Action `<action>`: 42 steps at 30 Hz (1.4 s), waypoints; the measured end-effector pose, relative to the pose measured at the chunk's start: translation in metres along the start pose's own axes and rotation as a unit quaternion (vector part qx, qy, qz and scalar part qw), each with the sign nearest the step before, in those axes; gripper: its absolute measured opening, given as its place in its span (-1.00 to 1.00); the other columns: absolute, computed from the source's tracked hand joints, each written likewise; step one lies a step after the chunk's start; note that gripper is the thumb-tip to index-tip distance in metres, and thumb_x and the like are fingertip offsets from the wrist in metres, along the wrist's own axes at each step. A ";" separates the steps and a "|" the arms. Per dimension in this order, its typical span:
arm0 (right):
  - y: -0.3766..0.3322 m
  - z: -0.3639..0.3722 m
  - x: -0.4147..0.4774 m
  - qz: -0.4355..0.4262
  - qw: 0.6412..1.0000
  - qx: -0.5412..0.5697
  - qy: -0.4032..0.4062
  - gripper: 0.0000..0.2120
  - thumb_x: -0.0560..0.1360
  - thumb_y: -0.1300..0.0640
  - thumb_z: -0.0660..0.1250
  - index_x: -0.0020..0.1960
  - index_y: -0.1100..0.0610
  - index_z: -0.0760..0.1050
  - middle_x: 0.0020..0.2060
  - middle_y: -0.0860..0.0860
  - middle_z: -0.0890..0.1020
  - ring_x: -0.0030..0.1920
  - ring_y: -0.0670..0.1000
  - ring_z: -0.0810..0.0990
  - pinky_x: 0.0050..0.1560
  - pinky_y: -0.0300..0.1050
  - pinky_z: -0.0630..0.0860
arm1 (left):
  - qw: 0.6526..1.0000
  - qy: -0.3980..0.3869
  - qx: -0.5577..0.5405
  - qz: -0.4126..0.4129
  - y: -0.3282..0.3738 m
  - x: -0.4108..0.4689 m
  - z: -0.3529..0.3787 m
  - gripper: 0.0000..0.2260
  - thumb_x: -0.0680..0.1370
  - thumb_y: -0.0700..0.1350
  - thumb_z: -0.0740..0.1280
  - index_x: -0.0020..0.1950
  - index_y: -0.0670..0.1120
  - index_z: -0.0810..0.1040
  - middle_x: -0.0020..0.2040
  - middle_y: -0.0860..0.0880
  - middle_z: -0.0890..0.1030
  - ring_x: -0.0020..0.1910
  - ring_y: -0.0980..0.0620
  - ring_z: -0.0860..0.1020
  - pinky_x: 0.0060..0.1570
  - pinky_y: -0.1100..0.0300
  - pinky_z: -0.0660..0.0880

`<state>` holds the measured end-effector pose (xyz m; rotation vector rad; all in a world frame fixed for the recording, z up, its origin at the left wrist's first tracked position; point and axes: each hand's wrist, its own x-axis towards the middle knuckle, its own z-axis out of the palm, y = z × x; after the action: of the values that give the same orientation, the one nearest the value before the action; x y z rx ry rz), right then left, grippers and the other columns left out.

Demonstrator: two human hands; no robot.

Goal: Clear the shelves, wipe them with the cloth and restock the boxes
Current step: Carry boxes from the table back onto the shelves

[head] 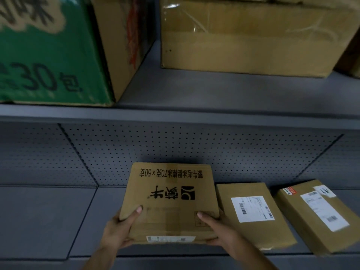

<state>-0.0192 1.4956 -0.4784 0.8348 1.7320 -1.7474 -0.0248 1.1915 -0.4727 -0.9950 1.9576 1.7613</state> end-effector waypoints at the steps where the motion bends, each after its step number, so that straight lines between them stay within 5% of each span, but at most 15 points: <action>1: -0.001 -0.003 -0.005 -0.005 1.000 -0.005 0.001 -0.18 0.23 -0.19 0.65 0.38 -0.14 0.36 0.16 -0.07 0.58 0.23 0.08 0.56 0.14 0.25 0.63 | 1.000 0.003 -0.002 0.000 0.001 -0.006 0.000 -0.41 0.34 0.24 0.55 0.29 0.08 0.54 0.16 -0.07 0.63 0.10 -0.17 0.62 -0.12 -0.15 0.68; 5: -0.011 -0.013 -0.033 -0.040 0.999 -0.015 -0.013 -0.18 0.25 -0.21 0.63 0.40 -0.15 0.35 0.19 -0.10 0.59 0.23 0.05 0.58 0.08 0.19 0.66 | 1.000 0.012 -0.017 -0.004 0.006 -0.035 -0.001 -0.42 0.33 0.24 0.57 0.25 0.02 0.56 0.12 -0.08 0.64 0.06 -0.16 0.63 -0.16 -0.12 0.69; 11: -0.022 -0.032 -0.084 -0.073 0.996 -0.034 -0.035 0.08 0.10 -0.35 0.65 0.50 -0.10 0.30 0.31 -0.06 0.57 0.29 0.03 0.55 0.02 0.05 0.69 | 0.999 0.015 -0.024 0.031 0.014 -0.088 -0.003 -0.49 0.40 0.17 0.55 0.25 -0.01 0.54 0.05 -0.05 0.65 -0.01 -0.11 0.63 -0.16 -0.10 0.68; 21: 0.001 -0.060 -0.181 -0.095 0.995 -0.013 0.038 -0.35 0.36 -0.16 0.58 0.37 -0.11 0.42 0.15 -0.10 0.66 0.15 -0.04 0.62 0.12 0.16 0.66 | 0.994 -0.069 -0.004 0.088 0.011 -0.156 -0.003 -0.52 0.44 0.16 0.53 0.28 0.10 0.46 0.15 0.01 0.61 0.05 -0.07 0.62 -0.12 -0.13 0.68; 27: 0.031 -0.084 -0.236 -0.084 0.990 0.036 0.106 -0.15 0.10 -0.29 0.63 0.33 -0.18 0.42 0.10 -0.07 0.72 0.14 0.05 0.68 0.07 0.14 0.67 | 0.983 -0.151 0.018 0.103 0.026 -0.188 0.014 -0.53 0.48 0.04 0.51 0.31 0.07 0.40 0.07 0.09 0.51 -0.04 0.01 0.53 -0.11 -0.14 0.66; 33: 0.052 -0.100 -0.305 -0.139 0.972 0.077 0.172 -0.54 0.44 -0.11 0.53 0.29 -0.17 0.47 0.00 -0.08 0.75 0.04 0.01 0.73 0.09 0.09 0.66 | 0.966 -0.206 0.064 0.142 0.040 -0.219 0.041 -0.35 0.30 0.17 0.55 0.30 0.18 0.34 0.25 -0.02 0.46 0.15 -0.14 0.50 -0.23 -0.04 0.65; 38: 0.080 -0.127 -0.361 -0.151 0.954 0.116 0.234 -0.61 0.49 -0.08 0.49 0.26 -0.19 0.46 -0.01 -0.09 0.75 0.08 0.02 0.71 0.21 0.18 0.60 | 0.938 -0.254 0.121 0.200 0.043 -0.254 0.083 -0.20 0.32 0.23 0.53 0.48 0.08 0.32 0.23 0.02 0.45 0.21 -0.13 0.49 0.07 -0.16 0.62; 42: 0.112 -0.161 -0.406 -0.159 0.935 0.138 0.287 -0.51 0.42 -0.16 0.55 0.28 -0.18 0.46 0.00 -0.07 0.74 0.09 0.04 0.70 0.19 0.18 0.62 | 0.924 -0.303 0.127 0.193 0.038 -0.302 0.129 -0.32 0.45 0.06 0.54 0.50 0.05 0.33 0.32 -0.04 0.47 0.21 -0.14 0.50 -0.17 -0.05 0.66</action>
<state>0.3433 1.6331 -0.2480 1.3580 2.1077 -2.1443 0.1354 1.3987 -0.2715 0.0484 1.9559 1.6612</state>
